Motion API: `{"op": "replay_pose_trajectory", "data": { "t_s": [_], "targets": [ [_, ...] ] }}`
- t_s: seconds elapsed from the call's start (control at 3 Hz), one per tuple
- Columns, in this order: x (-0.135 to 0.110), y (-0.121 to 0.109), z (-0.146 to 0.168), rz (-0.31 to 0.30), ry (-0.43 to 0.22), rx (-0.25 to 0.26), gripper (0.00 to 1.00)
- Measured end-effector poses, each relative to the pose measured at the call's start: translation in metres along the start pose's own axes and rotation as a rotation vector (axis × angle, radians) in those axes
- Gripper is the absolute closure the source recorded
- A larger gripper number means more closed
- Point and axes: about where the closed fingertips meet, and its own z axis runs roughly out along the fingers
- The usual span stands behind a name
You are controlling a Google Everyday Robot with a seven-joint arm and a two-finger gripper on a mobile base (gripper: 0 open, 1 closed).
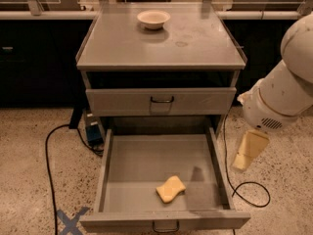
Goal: Pick sponge from middle drawer and place on counter
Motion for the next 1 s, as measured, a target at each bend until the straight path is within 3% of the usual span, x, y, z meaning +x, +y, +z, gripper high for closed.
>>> {"op": "replay_pose_trajectory", "data": {
  "t_s": [0.67,1.0],
  "targets": [
    [-0.020,0.001,0.024,-0.069,-0.040,0.006,0.00],
    [-0.043,0.004,0.081,-0.161,-0.103,-0.029,0.00]
  ]
}}
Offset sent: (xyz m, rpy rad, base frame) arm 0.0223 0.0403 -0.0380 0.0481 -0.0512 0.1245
